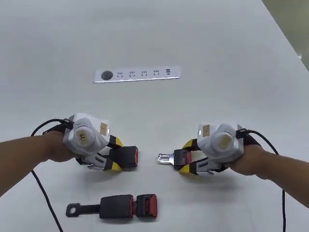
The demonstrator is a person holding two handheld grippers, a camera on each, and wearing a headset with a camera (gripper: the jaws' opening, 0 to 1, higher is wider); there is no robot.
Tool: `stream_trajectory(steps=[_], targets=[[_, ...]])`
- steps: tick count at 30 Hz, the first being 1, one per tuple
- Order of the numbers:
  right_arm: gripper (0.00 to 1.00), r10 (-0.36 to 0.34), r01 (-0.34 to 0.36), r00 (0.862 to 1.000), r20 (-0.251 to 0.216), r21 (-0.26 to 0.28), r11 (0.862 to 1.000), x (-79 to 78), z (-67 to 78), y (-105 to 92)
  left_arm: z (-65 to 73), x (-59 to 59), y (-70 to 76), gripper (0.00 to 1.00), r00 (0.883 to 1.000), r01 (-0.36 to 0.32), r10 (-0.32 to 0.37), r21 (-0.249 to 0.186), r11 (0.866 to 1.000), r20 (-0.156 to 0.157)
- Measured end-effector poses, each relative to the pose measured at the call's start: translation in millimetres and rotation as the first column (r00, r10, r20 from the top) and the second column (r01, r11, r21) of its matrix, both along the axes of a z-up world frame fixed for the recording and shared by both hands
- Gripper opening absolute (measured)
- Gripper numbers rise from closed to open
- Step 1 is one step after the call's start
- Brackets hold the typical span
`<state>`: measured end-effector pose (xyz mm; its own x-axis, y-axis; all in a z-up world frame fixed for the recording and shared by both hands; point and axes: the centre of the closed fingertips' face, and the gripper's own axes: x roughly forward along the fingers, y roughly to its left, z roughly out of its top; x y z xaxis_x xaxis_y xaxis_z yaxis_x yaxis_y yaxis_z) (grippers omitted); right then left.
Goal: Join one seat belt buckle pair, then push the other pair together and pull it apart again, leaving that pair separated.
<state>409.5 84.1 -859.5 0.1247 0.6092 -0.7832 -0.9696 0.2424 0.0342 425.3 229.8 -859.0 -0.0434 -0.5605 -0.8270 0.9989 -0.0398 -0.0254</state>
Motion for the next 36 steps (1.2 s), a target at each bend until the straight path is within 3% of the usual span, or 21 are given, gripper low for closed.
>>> stream_trajectory(steps=[18,24,26,28,29,30,31,32,33,34,36], targets=[[0.36,-0.026,0.026,1.0,-0.007,0.0,1.0,-4.9,-0.9,-32.7,0.8,-0.4,-0.3,0.35,1.0,0.001,-0.001,0.013,1.0,-0.001],[0.37,-0.039,0.04,0.999,-0.008,0.006,0.999,-5.9,-1.0,-30.9,0.9,0.1,-0.7,0.35,1.0,-0.014,0.014,0.025,1.0,-0.007],[0.37,-0.044,0.044,0.999,-0.002,0.004,0.999,-6.6,-1.2,-31.0,1.2,0.1,-0.9,0.35,0.999,-0.036,0.036,0.027,0.999,-0.018],[0.37,-0.038,0.038,0.999,0.023,-0.017,0.999,-7.9,-1.3,-32.5,2.8,-2.8,-2.5,0.37,0.992,-0.103,0.105,0.033,0.994,-0.072],[0.37,-0.031,0.033,0.999,0.044,-0.026,0.999,-8.0,-0.5,-33.7,3.9,-3.6,-2.9,0.42,0.987,-0.127,0.13,0.037,0.991,-0.09],[0.39,-0.037,0.037,0.997,0.063,-0.001,0.999,-8.4,3.3,-31.3,5.0,-2.9,-3.1,0.48,0.987,-0.127,0.13,0.041,0.991,-0.091],[0.44,-0.044,0.044,0.997,0.055,0.011,0.999,-10.6,5.7,-31.1,10.0,-0.8,-4.3,0.52,0.99,-0.121,0.123,0.036,0.992,-0.064],[0.49,-0.07,0.068,0.996,0.051,0.04,0.997,-10.0,9.3,-28.8,19.2,2.6,-11.9,0.54,0.992,-0.124,0.123,-0.019,0.992,-0.038],[0.55,-0.109,0.106,0.993,0.05,0.062,0.992,-7.2,13.9,-28.9,31.8,3.2,-18.6,0.56,0.986,-0.159,0.155,-0.074,0.985,-0.054],[0.6,-0.142,0.138,0.988,0.063,0.069,0.988,-2.8,17.6,-30.8,39.9,6.2,-18.6,0.58,0.978,-0.204,0.198,-0.094,0.974,-0.07],[0.65,-0.206,0.199,0.976,0.073,0.094,0.975,3.1,23.6,-32.7,46.3,11.5,-15.2,0.67,0.97,-0.24,0.235,-0.104,0.965,-0.057]])
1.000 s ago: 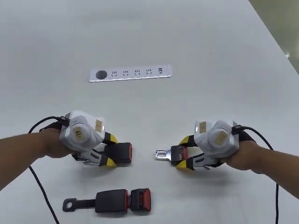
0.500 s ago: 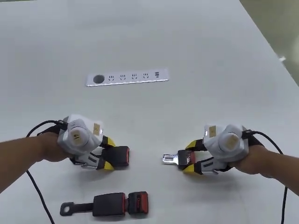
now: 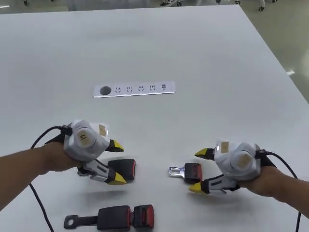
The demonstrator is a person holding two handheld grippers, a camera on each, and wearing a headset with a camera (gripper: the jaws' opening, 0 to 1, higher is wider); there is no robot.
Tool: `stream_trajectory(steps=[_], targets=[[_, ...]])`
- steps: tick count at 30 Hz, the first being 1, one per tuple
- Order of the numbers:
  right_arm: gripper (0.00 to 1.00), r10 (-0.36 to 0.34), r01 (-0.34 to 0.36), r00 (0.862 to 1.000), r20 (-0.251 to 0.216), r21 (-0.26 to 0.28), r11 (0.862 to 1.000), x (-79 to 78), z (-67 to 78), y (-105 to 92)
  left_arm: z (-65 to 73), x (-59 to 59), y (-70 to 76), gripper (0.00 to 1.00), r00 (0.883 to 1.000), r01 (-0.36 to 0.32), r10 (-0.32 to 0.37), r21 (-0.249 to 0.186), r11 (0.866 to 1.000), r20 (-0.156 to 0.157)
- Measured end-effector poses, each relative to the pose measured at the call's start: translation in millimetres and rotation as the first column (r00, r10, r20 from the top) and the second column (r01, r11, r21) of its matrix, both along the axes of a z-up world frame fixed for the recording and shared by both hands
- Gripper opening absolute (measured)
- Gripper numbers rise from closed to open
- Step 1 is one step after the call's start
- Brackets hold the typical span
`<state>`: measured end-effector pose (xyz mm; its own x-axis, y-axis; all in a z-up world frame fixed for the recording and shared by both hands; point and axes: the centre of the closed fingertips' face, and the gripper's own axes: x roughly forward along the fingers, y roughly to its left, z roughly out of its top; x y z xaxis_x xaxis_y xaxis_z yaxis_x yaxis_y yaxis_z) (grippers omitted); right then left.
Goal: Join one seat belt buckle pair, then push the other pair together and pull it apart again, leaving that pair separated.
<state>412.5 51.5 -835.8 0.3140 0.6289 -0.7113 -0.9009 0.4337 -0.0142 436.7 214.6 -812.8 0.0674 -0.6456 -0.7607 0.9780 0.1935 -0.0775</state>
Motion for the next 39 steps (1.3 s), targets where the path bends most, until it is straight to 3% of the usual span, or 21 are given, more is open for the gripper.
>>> stream_trajectory(steps=[2,4,6,8,10,12,13,15,16,17,19,22,25,27,30,32,36,39], targets=[[0.74,-0.08,0.08,0.997,0.003,0.043,0.996,5.4,8.4,-0.8,6.3,3.9,5.7,0.76,0.998,-0.069,0.069,-0.005,0.998,-0.002],[0.8,-0.137,0.135,0.99,0.04,0.061,0.989,12.0,18.0,-3.5,16.5,9.4,10.1,0.78,0.992,-0.121,0.122,-0.037,0.992,0.028],[0.81,-0.201,0.196,0.978,0.057,0.083,0.977,15.8,26.6,-6.2,24.8,10.4,16.0,0.81,0.982,-0.189,0.191,-0.066,0.98,0.015],[0.83,-0.265,0.257,0.963,0.053,0.117,0.959,17.1,34.2,-6.8,30.5,11.1,24.7,0.83,0.966,-0.258,0.26,-0.08,0.963,0.007],[0.86,-0.308,0.297,0.949,0.068,0.139,0.945,19.0,39.5,-8.1,32.6,11.1,34.8,0.83,0.945,-0.327,0.328,-0.066,0.943,0.0],[0.86,-0.318,0.306,0.945,0.078,0.14,0.942,15.0,43.1,-6.7,39.6,10.3,40.8,0.87,0.919,-0.393,0.394,-0.101,0.914,-0.008],[0.87,-0.337,0.322,0.937,0.087,0.154,0.934,12.4,46.8,-4.8,45.9,9.8,44.9,0.88,0.902,-0.429,0.432,-0.135,0.893,-0.004],[0.87,-0.364,0.345,0.928,0.083,0.177,0.922,7.8,51.7,-1.5,56.2,8.2,55.6,0.89,0.854,-0.512,0.519,-0.198,0.836,-0.019],[0.88,-0.375,0.355,0.923,0.088,0.184,0.917,6.1,54.1,-0.5,59.1,7.0,59.5,0.9,0.837,-0.539,0.547,-0.219,0.814,-0.028],[0.88,-0.39,0.367,0.915,0.105,0.187,0.911,4.2,57.6,0.0,61.2,4.8,63.4,0.92,0.825,-0.555,0.565,-0.227,0.8,-0.028],[0.88,-0.42,0.394,0.9,0.114,0.195,0.898,0.8,62.2,1.4,64.7,-3.2,73.5,0.94,0.813,-0.569,0.582,-0.223,0.791,-0.01],[0.91,-0.446,0.412,0.884,0.136,0.222,0.884,-4.3,71.1,5.0,77.9,-17.5,84.7,0.94,0.781,-0.606,0.625,-0.264,0.75,-0.015],[0.94,-0.469,0.431,0.874,0.128,0.245,0.869,-13.3,76.6,9.1,87.9,-27.6,97.9,0.94,0.747,-0.638,0.664,-0.301,0.709,-0.018],[0.94,-0.475,0.435,0.87,0.132,0.251,0.865,-20.3,79.6,11.0,93.1,-37.9,107.3,0.94,0.731,-0.65,0.682,-0.322,0.688,-0.018],[0.95,-0.481,0.432,0.865,0.144,0.277,0.858,-30.5,88.0,15.3,95.1,-55.0,120.8,0.94,0.719,-0.659,0.695,-0.337,0.672,-0.019],[0.95,-0.476,0.424,0.864,0.161,0.273,0.863,-37.2,90.2,16.8,95.7,-65.4,129.4,0.95,0.705,-0.671,0.708,-0.343,0.658,-0.021],[0.95,-0.473,0.415,0.863,0.18,0.284,0.865,-48.9,98.7,21.1,100.2,-86.4,137.9,0.95,0.7,-0.673,0.714,-0.348,0.653,-0.011],[0.95,-0.494,0.428,0.851,0.177,0.31,0.849,-57.3,105.2,24.1,104.3,-98.6,144.6,0.95,0.69,-0.676,0.724,-0.371,0.637,-0.014]])
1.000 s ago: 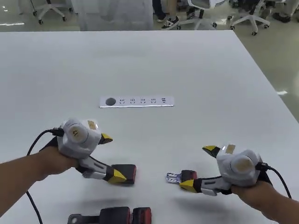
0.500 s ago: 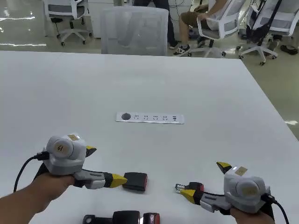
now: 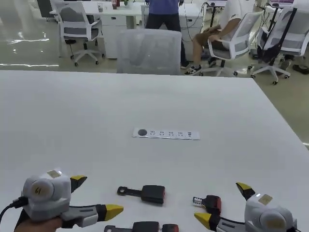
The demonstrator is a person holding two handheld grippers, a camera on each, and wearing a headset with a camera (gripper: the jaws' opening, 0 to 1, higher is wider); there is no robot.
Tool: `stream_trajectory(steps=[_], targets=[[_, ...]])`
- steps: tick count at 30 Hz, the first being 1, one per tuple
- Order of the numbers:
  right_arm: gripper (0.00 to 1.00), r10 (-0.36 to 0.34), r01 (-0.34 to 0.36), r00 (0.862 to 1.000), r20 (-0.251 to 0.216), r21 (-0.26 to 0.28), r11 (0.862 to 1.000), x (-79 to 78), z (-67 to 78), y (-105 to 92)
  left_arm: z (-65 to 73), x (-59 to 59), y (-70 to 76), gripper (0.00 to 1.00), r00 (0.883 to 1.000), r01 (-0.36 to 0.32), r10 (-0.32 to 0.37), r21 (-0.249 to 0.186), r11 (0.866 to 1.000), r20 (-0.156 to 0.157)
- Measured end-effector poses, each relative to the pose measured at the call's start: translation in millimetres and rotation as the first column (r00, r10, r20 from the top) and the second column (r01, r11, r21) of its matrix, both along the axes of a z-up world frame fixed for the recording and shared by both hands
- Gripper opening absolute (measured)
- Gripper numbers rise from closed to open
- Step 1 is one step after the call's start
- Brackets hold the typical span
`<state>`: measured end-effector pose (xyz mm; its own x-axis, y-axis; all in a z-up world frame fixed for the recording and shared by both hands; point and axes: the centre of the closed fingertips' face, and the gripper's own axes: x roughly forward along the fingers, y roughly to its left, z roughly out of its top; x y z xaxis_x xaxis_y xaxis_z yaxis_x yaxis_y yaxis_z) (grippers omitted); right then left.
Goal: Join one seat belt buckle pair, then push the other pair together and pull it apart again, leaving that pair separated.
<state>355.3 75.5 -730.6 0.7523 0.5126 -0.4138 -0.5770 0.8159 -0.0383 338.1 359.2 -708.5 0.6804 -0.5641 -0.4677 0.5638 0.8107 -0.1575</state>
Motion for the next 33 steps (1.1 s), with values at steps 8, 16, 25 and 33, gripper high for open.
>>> stream_trajectory(steps=[8,16,25,33], targets=[[0.97,-0.054,0.053,0.998,0.019,0.051,0.997,-27.1,7.0,9.6,-0.6,-28.1,9.7,0.95,1.0,-0.026,0.026,-0.032,0.999,0.006],[1.0,-0.035,0.034,0.999,0.022,0.054,0.998,-58.9,8.6,12.7,6.1,-57.0,19.8,0.96,0.999,-0.019,0.02,-0.026,0.999,0.031],[1.0,-0.022,0.021,1.0,0.016,0.031,0.999,-79.1,5.5,-1.9,21.3,-76.0,31.6,0.99,0.997,-0.01,0.013,-0.04,0.999,0.076],[1.0,-0.023,0.022,0.999,0.022,0.028,0.999,-82.8,11.1,-3.3,24.1,-79.5,35.5,0.99,0.997,-0.013,0.017,-0.052,0.999,0.08]])
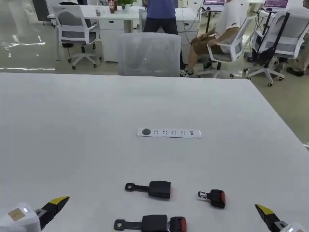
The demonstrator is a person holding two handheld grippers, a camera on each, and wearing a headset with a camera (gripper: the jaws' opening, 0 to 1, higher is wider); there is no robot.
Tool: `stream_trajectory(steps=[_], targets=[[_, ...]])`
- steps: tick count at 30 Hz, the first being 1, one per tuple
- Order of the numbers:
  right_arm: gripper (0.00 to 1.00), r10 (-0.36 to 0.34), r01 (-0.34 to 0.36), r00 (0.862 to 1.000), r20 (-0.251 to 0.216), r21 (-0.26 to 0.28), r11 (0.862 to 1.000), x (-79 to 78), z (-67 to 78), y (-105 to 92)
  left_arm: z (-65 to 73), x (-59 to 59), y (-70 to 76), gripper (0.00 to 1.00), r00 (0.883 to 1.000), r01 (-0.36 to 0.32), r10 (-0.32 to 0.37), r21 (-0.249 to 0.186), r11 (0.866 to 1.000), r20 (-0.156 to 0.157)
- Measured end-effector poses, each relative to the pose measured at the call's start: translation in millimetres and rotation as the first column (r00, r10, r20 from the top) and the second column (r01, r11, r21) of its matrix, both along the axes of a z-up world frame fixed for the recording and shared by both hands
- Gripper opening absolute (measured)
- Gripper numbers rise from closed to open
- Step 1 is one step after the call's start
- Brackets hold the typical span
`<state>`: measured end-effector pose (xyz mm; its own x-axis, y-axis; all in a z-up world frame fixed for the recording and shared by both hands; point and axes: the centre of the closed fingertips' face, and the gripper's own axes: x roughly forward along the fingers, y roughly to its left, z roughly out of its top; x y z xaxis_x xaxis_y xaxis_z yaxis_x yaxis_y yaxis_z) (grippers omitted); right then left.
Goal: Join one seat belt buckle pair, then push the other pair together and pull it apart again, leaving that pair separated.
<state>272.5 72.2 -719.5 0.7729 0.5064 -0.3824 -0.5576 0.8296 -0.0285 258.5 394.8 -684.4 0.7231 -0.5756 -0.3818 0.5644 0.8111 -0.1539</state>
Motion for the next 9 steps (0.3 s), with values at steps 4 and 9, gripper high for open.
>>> stream_trajectory(steps=[4,9], targets=[[1.0,-0.005,0.005,1.0,0.0,-0.001,1.0,-0.1,0.7,-2.4,0.7,-0.7,-1.9,0.99,1.0,0.007,-0.007,0.0,1.0,0.003],[1.0,-0.004,0.004,1.0,-0.001,0.0,1.0,-1.5,-0.2,-2.6,-0.4,-0.8,-4.6,0.99,1.0,0.02,-0.02,0.012,1.0,0.003]])
